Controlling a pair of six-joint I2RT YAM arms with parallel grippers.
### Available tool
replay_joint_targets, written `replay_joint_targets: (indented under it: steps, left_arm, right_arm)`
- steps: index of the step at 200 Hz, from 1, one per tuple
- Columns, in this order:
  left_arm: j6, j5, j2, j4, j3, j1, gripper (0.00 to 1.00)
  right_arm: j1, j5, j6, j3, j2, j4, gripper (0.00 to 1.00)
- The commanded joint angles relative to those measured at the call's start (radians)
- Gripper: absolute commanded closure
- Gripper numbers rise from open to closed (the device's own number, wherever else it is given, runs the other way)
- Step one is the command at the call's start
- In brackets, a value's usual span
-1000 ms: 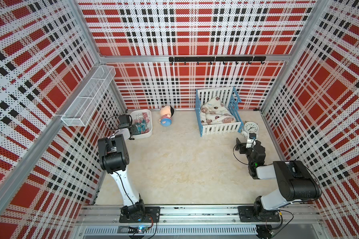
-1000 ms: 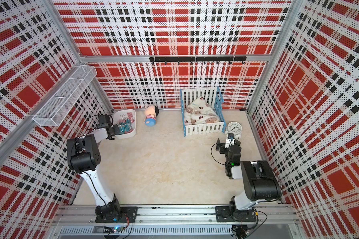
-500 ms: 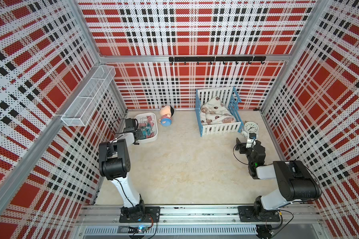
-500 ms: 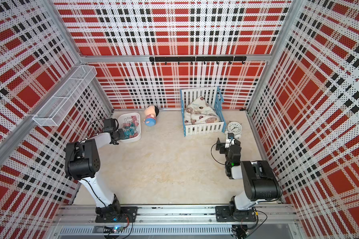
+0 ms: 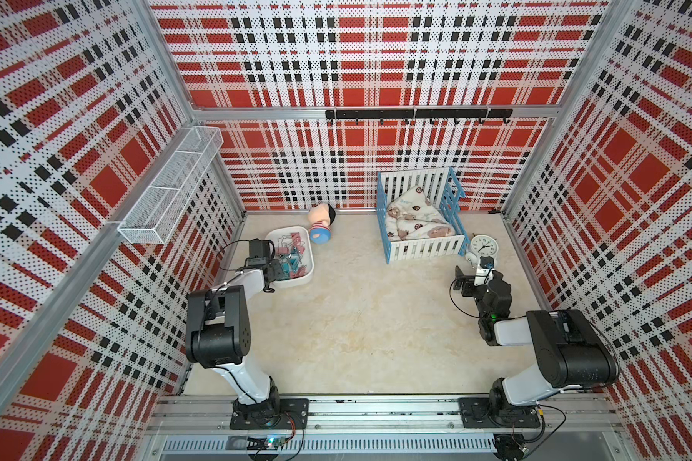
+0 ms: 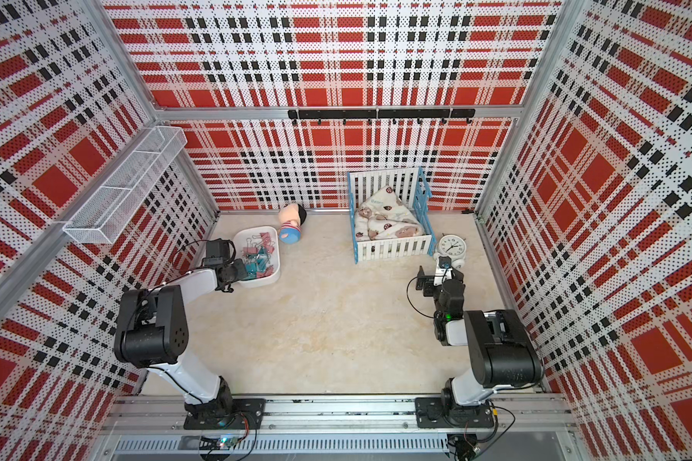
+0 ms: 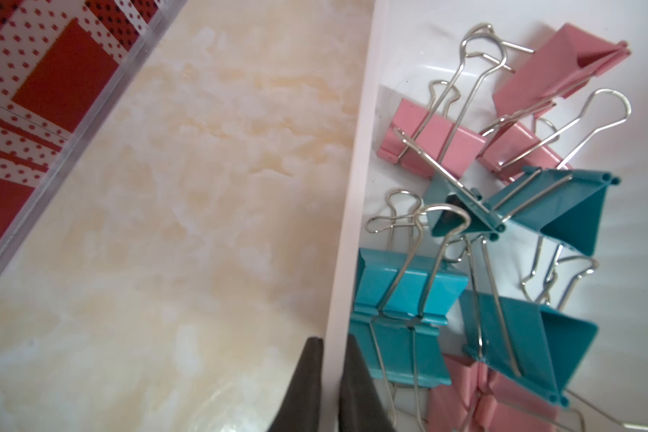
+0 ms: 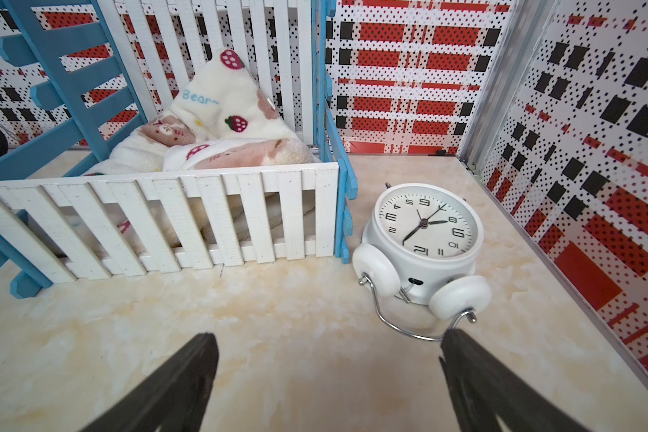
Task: Take out the binder clips from the storage box
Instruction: Move the storage box to the center of the board.
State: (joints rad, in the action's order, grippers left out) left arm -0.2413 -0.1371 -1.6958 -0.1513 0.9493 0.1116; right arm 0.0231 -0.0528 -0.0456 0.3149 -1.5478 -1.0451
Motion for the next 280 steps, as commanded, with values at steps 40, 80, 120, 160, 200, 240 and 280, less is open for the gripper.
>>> replay_joint_targets:
  steps: [40, 80, 120, 160, 200, 240, 280]
  left_arm:
    - [-0.058, -0.011, 0.158, -0.043, -0.117, -0.084, 0.92]
    - [-0.115, -0.039, 0.225, -0.04, -0.196, -0.173, 0.93]
    - [-0.181, -0.069, 0.243, -0.021, -0.234, -0.316, 0.93]
    - [-0.228, -0.088, 0.212, 0.015, -0.239, -0.46, 0.93]
    - [-0.274, -0.12, 0.199, 0.018, -0.244, -0.587, 0.94]
    - [-0.315, -0.145, 0.19, 0.015, -0.261, -0.705, 0.94]
    - [-0.366, -0.144, 0.208, 0.018, -0.307, -0.77, 0.91]
  right_arm:
    - [-0.003, 0.004, -0.005, 0.003, 0.003, -0.003, 0.0]
    - [-0.005, 0.004, -0.004, 0.003, 0.003, -0.003, 0.0]
    - [-0.004, 0.004, -0.005, 0.003, 0.003, -0.003, 0.0]
    - [-0.003, 0.004, -0.005, 0.003, 0.003, -0.003, 0.0]
    - [-0.004, 0.004, -0.005, 0.003, 0.003, -0.004, 0.0]
    - [-0.003, 0.004, -0.004, 0.003, 0.003, -0.003, 0.0]
    - [-0.004, 0.004, -0.005, 0.003, 0.004, -0.004, 0.0]
